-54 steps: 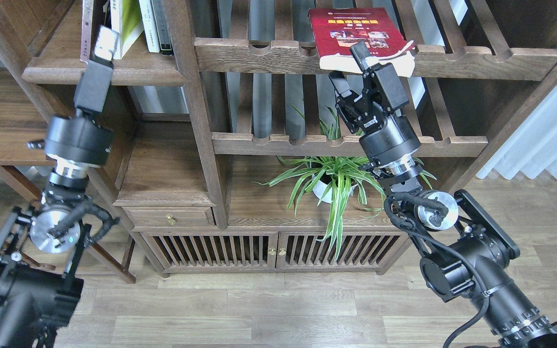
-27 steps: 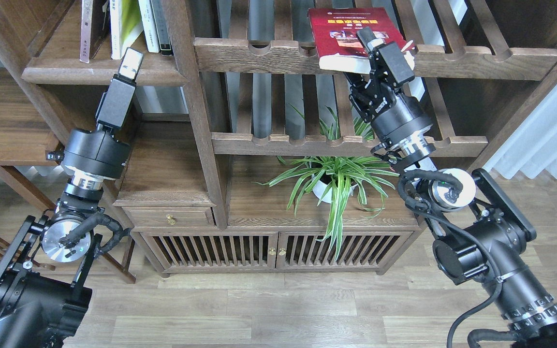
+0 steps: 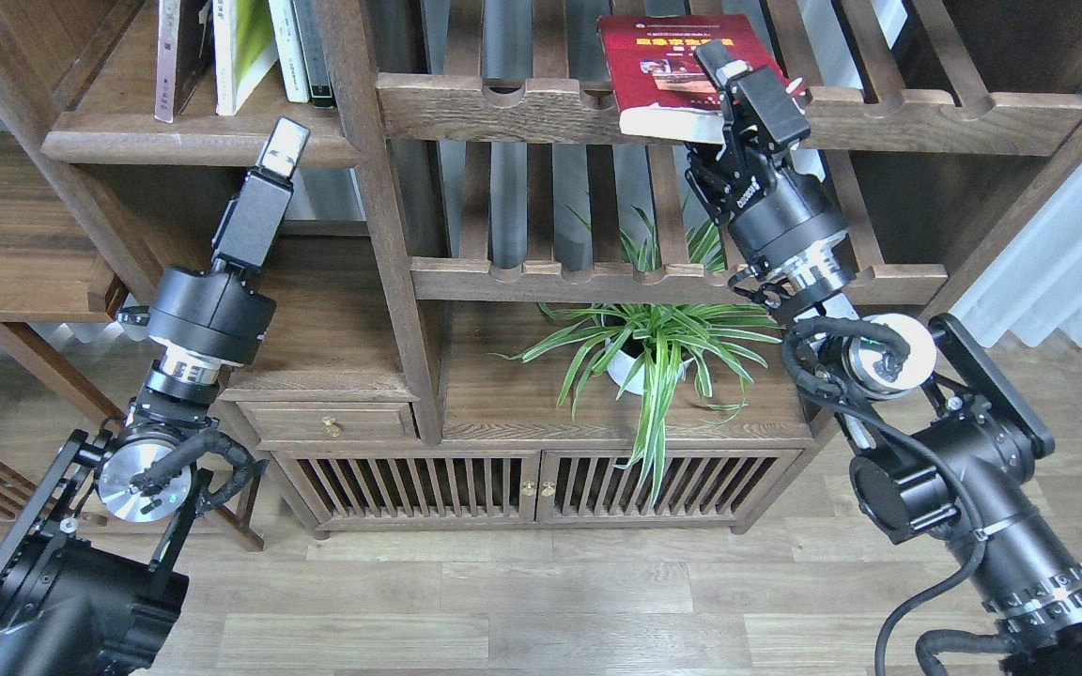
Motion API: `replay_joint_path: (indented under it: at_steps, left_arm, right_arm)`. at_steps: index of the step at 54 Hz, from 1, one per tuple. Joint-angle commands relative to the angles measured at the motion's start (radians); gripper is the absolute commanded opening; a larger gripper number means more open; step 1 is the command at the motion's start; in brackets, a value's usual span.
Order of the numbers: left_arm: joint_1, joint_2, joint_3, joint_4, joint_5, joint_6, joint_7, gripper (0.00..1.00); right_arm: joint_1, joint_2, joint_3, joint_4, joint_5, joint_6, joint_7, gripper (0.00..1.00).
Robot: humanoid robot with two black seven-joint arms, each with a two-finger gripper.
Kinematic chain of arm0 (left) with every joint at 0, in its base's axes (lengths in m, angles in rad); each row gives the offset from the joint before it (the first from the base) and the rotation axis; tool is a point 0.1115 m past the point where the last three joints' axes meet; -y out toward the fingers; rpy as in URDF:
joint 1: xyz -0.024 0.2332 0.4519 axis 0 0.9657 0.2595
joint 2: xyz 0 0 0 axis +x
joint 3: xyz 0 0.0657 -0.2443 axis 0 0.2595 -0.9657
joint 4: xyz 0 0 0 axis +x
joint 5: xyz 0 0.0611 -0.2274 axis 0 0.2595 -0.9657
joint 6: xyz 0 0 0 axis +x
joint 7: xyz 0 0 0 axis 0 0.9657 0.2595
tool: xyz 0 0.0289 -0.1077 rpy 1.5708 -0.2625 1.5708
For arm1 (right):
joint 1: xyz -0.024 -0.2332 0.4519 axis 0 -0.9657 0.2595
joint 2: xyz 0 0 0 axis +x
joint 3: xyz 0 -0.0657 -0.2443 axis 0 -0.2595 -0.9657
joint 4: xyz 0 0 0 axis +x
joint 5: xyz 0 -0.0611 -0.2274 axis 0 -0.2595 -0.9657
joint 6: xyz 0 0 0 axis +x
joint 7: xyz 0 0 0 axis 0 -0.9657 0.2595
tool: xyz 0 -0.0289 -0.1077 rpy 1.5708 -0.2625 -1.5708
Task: Organize books on shelf
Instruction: 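Tip the red book off the upper shelf toward the robot with the right gripper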
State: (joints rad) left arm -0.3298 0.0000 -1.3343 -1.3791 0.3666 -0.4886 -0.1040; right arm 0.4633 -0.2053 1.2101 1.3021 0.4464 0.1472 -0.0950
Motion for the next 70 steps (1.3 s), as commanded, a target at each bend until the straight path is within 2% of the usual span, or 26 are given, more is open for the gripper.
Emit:
replay_joint_path:
  at_steps: [1,15,22,23,35,39,43,53,67,70]
  left_arm:
    - [0.002,0.0,0.001,0.0,0.0,0.0,0.003,0.93]
    - [0.005,0.0,0.014,0.0,0.0,0.0,0.003,0.92]
    - [0.005,0.0,0.017,0.0,0.0,0.0,0.003,0.92]
    - [0.005,0.0,0.017,0.0,0.0,0.0,0.003,0.92]
    - [0.015,0.0,0.017,0.0,0.0,0.0,0.003,0.92]
    - [0.035,0.0,0.017,0.0,0.0,0.0,0.003,0.92]
    - [0.049,0.0,0.017,0.0,0.0,0.0,0.003,0.92]
    - [0.069,0.0,0.021,0.008,-0.006,0.0,0.001,0.92]
    - [0.133,0.0,0.072,0.014,-0.015,0.0,0.0,0.93]
    - [0.133,0.0,0.075,0.014,-0.018,0.0,0.001,0.92]
  right_arm:
    - [-0.002,-0.019,-0.001,0.005,0.0,-0.049,0.0,0.7]
    - [0.0,-0.025,0.0,0.006,-0.002,-0.083,0.012,0.62]
    - [0.0,-0.031,0.0,0.006,0.0,-0.08,0.029,0.53]
    - [0.0,-0.034,0.002,0.008,0.0,-0.075,0.035,0.47]
    - [-0.005,-0.032,0.003,0.009,0.0,-0.032,0.064,0.25]
    - [-0.012,-0.028,0.003,0.008,0.0,0.011,0.083,0.13]
    - [-0.015,-0.022,0.003,0.008,0.0,0.052,0.09,0.07]
    - [-0.028,-0.017,0.0,0.006,0.003,0.107,0.092,0.06]
    - [-0.086,0.012,-0.02,0.023,0.012,0.337,0.083,0.04]
    - [-0.109,0.02,-0.034,0.045,0.014,0.341,0.081,0.04]
